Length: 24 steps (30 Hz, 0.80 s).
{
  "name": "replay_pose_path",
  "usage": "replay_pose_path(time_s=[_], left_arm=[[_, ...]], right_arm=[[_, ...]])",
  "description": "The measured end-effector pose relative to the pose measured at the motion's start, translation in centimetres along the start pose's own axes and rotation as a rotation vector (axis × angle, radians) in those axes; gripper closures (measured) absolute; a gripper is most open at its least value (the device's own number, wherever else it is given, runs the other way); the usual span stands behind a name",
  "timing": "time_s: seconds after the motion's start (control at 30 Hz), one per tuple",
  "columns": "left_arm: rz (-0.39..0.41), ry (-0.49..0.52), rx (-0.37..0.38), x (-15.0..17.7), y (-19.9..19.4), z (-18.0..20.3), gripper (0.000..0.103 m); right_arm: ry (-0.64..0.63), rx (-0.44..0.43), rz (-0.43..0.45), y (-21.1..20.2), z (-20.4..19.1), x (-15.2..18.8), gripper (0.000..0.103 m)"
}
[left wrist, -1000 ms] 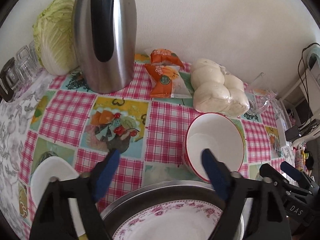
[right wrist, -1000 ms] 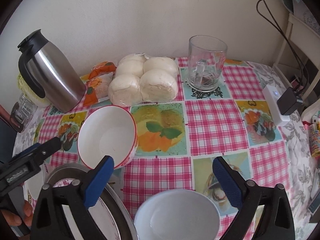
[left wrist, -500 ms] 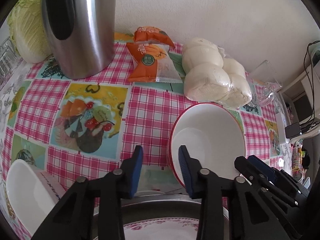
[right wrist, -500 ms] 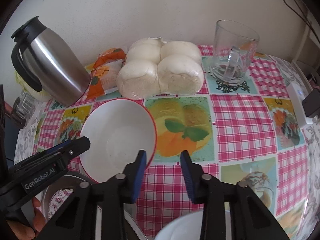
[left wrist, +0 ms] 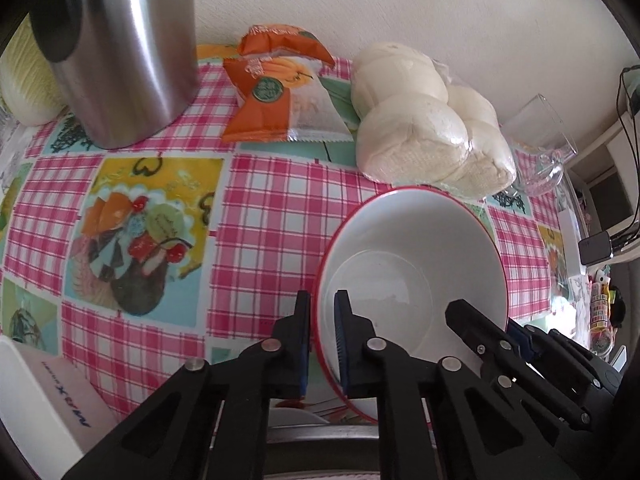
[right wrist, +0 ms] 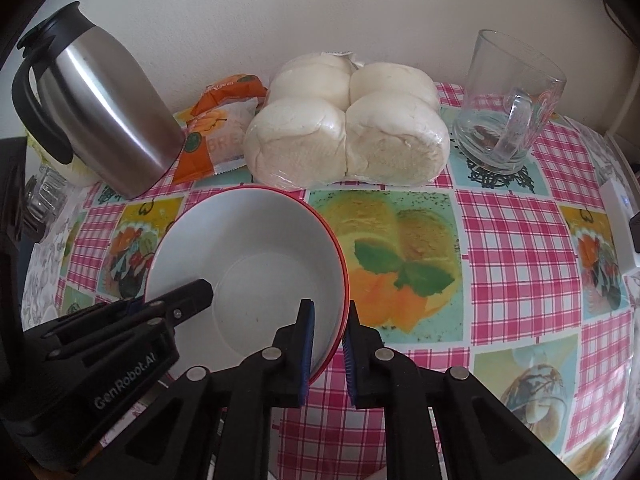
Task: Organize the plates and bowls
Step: 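Close both grippers on the rim of the red-rimmed bowl, then lift the red-rimmed bowl with both grippers and carry it over the basin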
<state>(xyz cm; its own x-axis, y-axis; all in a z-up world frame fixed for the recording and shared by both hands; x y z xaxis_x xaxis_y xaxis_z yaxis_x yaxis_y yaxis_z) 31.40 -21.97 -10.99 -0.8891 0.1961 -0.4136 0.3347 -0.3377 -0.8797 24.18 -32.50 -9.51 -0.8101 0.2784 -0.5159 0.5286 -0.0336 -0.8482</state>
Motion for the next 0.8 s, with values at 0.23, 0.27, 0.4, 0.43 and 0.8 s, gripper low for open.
replay_pose_path(time_s=[0.23, 0.27, 0.4, 0.43, 0.8], left_arm=[[-0.003, 0.01, 0.019, 0.2, 0.1, 0.7, 0.091], [0.0, 0.009, 0.024, 0.2, 0.1, 0.8, 0.091], [0.0, 0.006, 0.042, 0.8, -0.1, 1.5, 0.092], [0.003, 0.008, 0.045, 0.9, -0.4, 1.8, 0.092], [0.113, 0.029, 0.071, 0.2, -4.9, 4.3, 0.092]], right_arm=[[0.015, 0.005, 0.012, -0.4, 0.1, 0.0, 0.089], [0.017, 0.005, 0.015, -0.5, 0.2, 0.0, 0.089], [0.024, 0.018, 0.024, -1.1, 0.8, 0.0, 0.09], [0.027, 0.021, 0.028, -1.3, 1.0, -0.1, 0.091], [0.026, 0.039, 0.115, -5.4, 1.8, -0.7, 0.091]])
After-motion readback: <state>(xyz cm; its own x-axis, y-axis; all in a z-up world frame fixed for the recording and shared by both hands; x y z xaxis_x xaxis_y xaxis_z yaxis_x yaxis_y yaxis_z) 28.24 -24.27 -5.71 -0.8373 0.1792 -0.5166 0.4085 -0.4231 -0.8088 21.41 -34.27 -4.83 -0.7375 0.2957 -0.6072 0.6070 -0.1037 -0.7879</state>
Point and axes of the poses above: each gripper's, at about its wrist camera, not at the fingertips, and y roughly the way its jaws point, z to its right, x to its underside, the point moved 5 cm from there along y, roughly the way its jaws point, and after that the axes turned 7 degrees about z, right-handed, at the moved point
